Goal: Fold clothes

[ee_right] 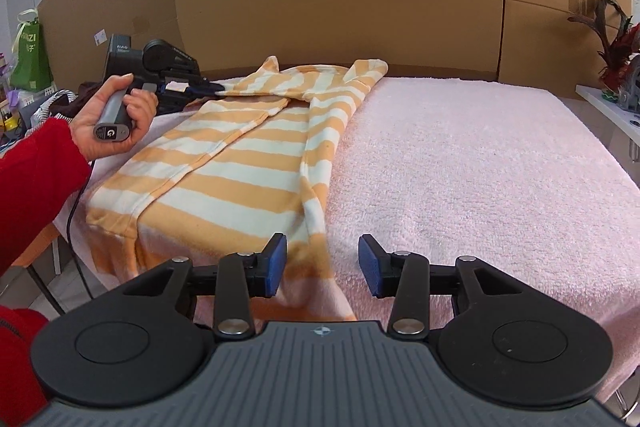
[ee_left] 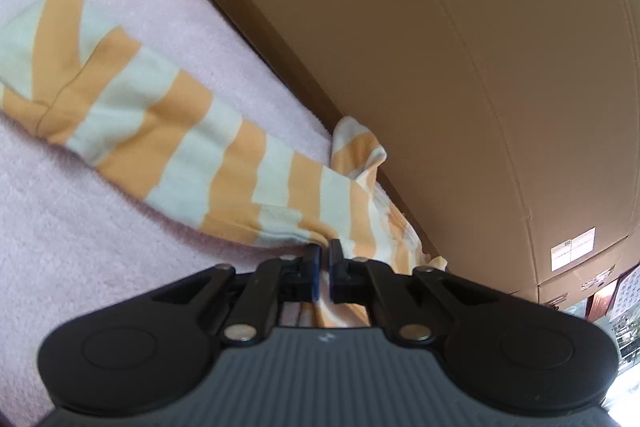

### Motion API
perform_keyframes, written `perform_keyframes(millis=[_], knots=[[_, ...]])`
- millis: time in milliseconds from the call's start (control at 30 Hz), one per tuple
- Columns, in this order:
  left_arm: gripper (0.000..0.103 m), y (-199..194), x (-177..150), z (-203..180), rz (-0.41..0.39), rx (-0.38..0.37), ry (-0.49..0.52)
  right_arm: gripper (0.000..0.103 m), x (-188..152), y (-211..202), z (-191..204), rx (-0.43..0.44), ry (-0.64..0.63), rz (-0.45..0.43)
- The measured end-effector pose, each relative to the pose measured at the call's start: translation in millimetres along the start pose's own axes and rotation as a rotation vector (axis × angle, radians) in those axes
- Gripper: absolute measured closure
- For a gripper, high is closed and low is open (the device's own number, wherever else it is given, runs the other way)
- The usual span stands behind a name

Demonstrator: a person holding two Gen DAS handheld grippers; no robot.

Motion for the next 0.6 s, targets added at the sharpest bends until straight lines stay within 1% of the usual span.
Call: perform_keyframes(millis=[33,67,100,167,233,367,467,600], knots=[[0.103,0,3,-4,-0.005,0.000,0.021,0.062,0,-2,1,0.007,0.003,0.004],[0.103,0,6,-8,-0.013,0.002,0.041,0.067,-1,-3,2,0.015,0.006,0.007],[0.103,-1,10,-12,-0.022,0.005,0.061,0.080,-1,-5,3,0.022,0.009,0.011],[0.103,0,16,-21,-0.033,0.008,0.096,0.094,-2,-9,5,0.036,0.014,0.018],[0.103,0,23,-28,-0.047,0.020,0.129,0.097,-3,-12,7,0.051,0.020,0.026],[0.103,9,35,-39,-0.066,0.031,0.181,0.097,-5,-19,11,0.080,0.031,0.040],[0.103,16,41,-44,-0.074,0.037,0.199,0.097,3,-20,27,0.172,0.053,0.033],[0.103,22,49,-48,-0.084,0.042,0.222,0.097,1,-6,51,0.253,0.073,0.059]])
Point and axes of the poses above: each gripper's, at about its wrist camera, not at the fingertips, and y roughly the way its jaws point, z to its left, x to its top, the point moved 9 cm from there along y, roughly the way its jaws point, and after that the axes turned 4 degrees about -z, right-handed, at the moved point
